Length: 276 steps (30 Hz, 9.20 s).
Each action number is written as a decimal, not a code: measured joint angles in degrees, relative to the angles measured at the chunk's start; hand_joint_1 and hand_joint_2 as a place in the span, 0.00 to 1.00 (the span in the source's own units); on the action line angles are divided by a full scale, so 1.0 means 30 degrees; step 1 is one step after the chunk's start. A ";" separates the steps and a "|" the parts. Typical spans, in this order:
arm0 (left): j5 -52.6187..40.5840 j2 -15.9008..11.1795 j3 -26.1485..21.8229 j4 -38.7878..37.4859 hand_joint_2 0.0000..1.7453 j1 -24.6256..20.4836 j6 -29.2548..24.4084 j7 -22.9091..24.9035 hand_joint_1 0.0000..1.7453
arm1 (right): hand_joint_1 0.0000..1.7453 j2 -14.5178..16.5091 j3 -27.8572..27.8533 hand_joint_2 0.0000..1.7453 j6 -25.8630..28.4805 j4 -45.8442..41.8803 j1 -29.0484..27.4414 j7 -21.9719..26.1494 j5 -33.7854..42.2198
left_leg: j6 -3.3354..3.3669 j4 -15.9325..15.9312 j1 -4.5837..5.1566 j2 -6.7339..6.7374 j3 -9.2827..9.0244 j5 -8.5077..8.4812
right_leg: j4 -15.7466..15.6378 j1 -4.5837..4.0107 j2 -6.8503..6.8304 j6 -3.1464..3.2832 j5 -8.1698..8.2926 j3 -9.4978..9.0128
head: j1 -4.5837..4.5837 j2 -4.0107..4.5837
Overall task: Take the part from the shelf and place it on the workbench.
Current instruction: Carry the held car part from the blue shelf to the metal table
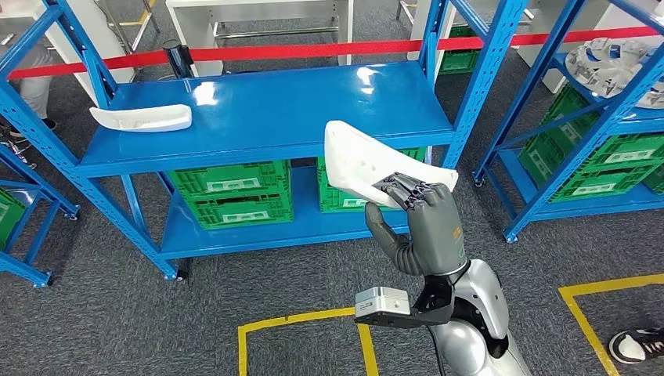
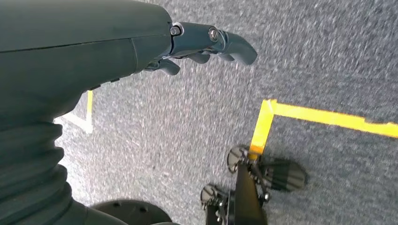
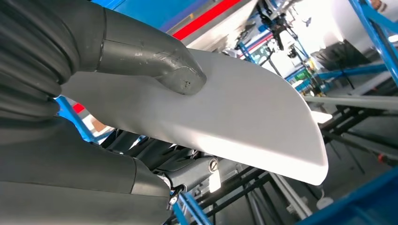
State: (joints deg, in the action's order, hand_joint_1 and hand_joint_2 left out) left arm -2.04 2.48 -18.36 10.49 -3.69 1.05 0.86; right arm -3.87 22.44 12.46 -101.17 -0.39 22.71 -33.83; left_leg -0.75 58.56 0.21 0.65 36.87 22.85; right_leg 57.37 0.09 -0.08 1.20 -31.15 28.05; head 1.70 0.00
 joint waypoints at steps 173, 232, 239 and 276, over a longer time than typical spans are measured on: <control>-0.5315 0.0468 0.0800 -0.0157 1.00 0.0318 -0.0374 0.1978 0.00 | 1.00 -0.0299 -0.2340 1.00 0.0273 0.0597 -0.3106 -0.1754 -0.2440 | 0.0607 -0.0278 -0.0148 -0.0461 -0.1358 0.1306 | 0.4336 0.0169 -0.0193 -0.0748 -0.1716 0.2642 | 0.0007 0.0000; -0.4785 0.0290 0.0987 -0.0328 1.00 0.0917 -0.0115 0.1714 0.00 | 1.00 -0.0076 -0.2380 1.00 0.0654 0.1152 -0.3165 -0.1643 -0.2919 | 0.0443 -0.0075 -0.0254 0.0090 -0.1439 0.1545 | 0.1605 0.0169 -0.1200 -0.0728 -0.0255 0.1410 | 0.0058 0.0000; -0.4667 0.0297 0.0945 -0.0339 1.00 0.0897 -0.0135 0.1430 0.00 | 1.00 -0.0116 -0.2379 1.00 0.0628 0.1323 -0.3229 -0.1522 -0.2856 | 0.0552 0.0077 -0.0192 -0.1860 -0.1321 0.1449 | 0.3259 0.0175 0.0476 -0.0526 -0.0110 0.2463 | 0.0124 0.0000; -0.5113 0.0391 0.0971 -0.0399 1.00 0.0872 0.0289 0.0162 0.00 | 1.00 -0.0565 -0.2883 1.00 0.1322 -0.0811 -0.4640 -0.2086 -0.4127 | -0.0367 -0.0054 -0.0344 -0.2691 -0.0921 0.1177 | 0.0340 0.0275 0.0950 -0.0249 0.0792 0.0951 | 0.0186 0.0000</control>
State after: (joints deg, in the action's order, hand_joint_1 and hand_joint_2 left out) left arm -17.38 3.65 -15.45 9.29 -1.07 1.92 1.34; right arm -5.56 13.79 16.43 -103.60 -14.31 16.45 -46.21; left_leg -1.86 58.40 -0.82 -7.42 34.11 26.38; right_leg 58.39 0.91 2.77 0.45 -28.77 30.90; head 2.26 0.00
